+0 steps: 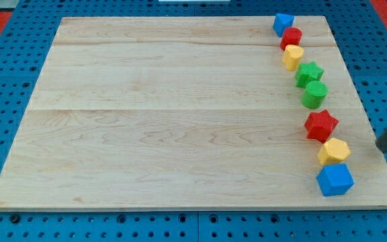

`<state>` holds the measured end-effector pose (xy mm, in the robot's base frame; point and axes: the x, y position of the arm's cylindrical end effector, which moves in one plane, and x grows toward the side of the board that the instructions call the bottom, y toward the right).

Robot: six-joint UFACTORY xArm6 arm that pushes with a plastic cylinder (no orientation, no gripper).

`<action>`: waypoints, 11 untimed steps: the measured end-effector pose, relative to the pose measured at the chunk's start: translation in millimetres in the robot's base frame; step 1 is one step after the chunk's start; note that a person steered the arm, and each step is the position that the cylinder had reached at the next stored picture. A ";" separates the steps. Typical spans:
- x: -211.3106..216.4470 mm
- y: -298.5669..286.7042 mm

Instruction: Move the blue triangle slightly left

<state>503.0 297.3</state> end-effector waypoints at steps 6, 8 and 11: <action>-305.1 -26.9; -302.4 -50.9; -283.1 -128.9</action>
